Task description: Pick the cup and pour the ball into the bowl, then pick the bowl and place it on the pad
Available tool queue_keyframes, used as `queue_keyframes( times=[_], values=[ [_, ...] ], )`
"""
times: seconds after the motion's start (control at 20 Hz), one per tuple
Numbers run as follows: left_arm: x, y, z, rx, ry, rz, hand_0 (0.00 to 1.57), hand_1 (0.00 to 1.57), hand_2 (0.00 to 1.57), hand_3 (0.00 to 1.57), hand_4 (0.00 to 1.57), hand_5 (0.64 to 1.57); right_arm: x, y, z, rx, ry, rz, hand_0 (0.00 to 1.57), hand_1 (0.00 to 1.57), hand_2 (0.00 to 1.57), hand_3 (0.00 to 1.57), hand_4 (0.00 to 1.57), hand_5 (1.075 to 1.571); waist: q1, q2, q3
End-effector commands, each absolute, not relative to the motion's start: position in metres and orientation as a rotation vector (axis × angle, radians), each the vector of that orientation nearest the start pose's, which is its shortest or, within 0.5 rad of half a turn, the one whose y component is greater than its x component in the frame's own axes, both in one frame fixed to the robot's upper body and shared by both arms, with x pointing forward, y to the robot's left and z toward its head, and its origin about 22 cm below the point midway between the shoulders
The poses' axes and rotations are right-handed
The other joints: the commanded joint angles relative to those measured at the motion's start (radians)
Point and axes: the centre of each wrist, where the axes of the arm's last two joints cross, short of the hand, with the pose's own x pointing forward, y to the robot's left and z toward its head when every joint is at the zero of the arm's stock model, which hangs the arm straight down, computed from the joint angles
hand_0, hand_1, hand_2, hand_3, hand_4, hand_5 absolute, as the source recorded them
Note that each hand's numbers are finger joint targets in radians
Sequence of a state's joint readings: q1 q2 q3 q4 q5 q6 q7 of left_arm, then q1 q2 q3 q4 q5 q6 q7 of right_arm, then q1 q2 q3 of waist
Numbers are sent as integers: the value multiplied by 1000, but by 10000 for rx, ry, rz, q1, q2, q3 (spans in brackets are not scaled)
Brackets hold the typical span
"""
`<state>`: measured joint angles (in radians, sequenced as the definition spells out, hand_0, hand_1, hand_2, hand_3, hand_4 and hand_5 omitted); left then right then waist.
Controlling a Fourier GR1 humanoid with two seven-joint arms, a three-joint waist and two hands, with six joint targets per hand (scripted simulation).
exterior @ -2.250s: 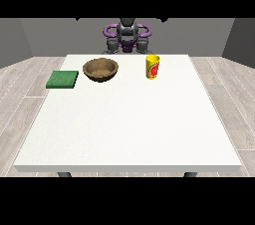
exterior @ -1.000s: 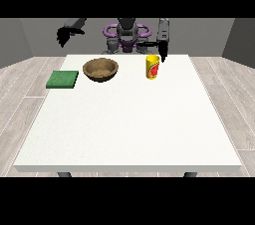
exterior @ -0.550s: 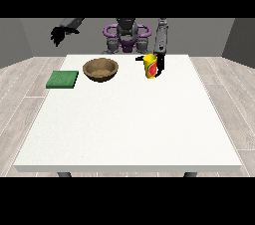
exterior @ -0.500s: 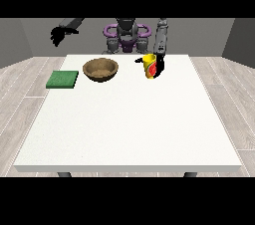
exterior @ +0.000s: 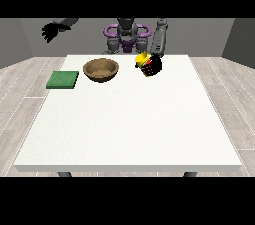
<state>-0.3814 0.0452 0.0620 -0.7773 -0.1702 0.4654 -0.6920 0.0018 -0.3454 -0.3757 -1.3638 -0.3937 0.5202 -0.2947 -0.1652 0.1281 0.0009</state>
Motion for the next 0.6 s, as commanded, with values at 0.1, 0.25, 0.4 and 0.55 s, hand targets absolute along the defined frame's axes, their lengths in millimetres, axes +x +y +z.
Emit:
queue_keyframes(
  times=[0.1, 0.25, 0.4, 0.55],
  values=[
    [334, 205, -63, 7450, -17537, -4289, 1323, 1323, 1571, 1571, 1220, 1553, 229, -414, 14, 1261, -16907, -596, 0, 0, 0, 0, 469, 1571, 167, -1413, 11],
    [343, 185, -58, 8306, -17185, -5861, 1334, 1334, 1571, 1571, 1217, 1555, 245, -406, 27, 931, -16719, -159, 0, 0, 0, 0, 544, 1570, 432, -1639, 18],
    [359, 202, -48, 10436, -16957, -8215, 1313, 1313, 1571, 1571, 1199, 1559, 248, -408, 24, 884, -16737, -257, 0, 0, 0, 0, 586, 1567, 400, -1570, 59],
    [366, 195, -47, 11430, -15574, -9625, 1221, 1221, 1571, 1456, 1140, 1568, 243, -402, 11, 811, -16057, -310, 0, 0, 0, 0, 618, 1565, 400, -2280, 43]
  ],
)
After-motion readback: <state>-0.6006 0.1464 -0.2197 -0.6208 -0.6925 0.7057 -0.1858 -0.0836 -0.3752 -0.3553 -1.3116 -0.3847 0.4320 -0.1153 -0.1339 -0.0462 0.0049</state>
